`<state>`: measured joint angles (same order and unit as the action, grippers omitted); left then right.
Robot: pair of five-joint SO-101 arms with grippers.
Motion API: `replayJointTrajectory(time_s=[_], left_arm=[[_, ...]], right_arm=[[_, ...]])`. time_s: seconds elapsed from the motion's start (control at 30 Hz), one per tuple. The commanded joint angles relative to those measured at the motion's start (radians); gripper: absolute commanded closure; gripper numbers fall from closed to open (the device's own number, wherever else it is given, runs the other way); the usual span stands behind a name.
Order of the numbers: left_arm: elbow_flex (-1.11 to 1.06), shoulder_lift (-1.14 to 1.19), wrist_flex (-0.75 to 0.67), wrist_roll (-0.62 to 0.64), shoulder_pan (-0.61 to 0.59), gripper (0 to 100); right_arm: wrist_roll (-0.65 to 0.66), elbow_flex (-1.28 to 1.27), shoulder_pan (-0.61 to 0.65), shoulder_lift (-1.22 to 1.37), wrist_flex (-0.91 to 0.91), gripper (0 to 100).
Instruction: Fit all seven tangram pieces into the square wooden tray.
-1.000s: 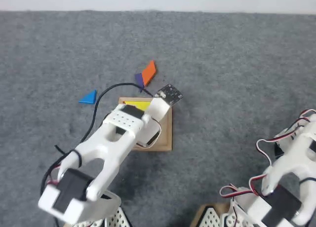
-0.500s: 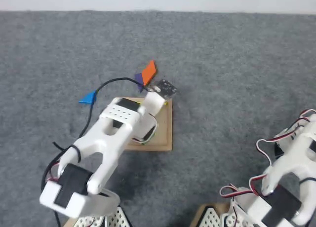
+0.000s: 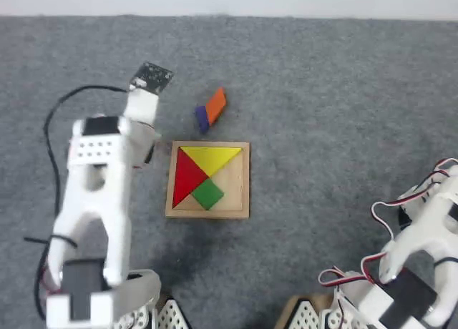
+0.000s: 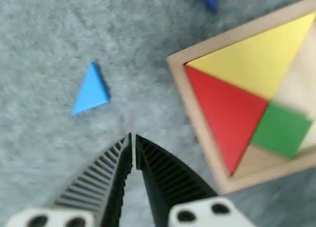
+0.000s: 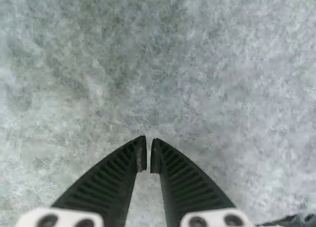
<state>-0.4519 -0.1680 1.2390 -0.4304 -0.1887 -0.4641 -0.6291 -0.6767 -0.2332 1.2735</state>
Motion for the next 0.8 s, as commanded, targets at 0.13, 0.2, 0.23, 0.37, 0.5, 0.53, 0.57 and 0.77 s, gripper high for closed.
replayJointTrajectory(time_s=[0.13, 0.2, 0.23, 0.37, 0.5, 0.53, 0.57, 0.77], left_arm=[[0.463, 0.376, 0.215, -0.288, -0.1, 95], [0.556, 0.476, 0.259, -0.295, -0.1, 91], [0.602, 0.525, 0.275, -0.296, -0.1, 89], [0.803, 0.704, 0.331, -0.298, -0.101, 85], [1.017, 0.852, 0.407, -0.298, -0.11, 85], [1.07, 0.884, 0.42, -0.298, -0.115, 85], [1.121, 0.916, 0.434, -0.298, -0.118, 85], [1.33, 1.099, 0.516, -0.4, -0.127, 85]], right_arm=[[0.014, 0.015, 0.019, -0.048, -0.03, 96.7], [0.014, 0.015, 0.019, -0.048, -0.03, 96.7], [0.014, 0.015, 0.019, -0.048, -0.03, 96.7], [0.014, 0.015, 0.019, -0.048, -0.03, 96.7], [0.014, 0.015, 0.019, -0.048, -0.03, 96.7], [0.014, 0.015, 0.019, -0.048, -0.03, 96.7], [0.014, 0.015, 0.019, -0.048, -0.03, 96.7], [0.014, 0.017, 0.019, -0.048, -0.03, 96.7]])
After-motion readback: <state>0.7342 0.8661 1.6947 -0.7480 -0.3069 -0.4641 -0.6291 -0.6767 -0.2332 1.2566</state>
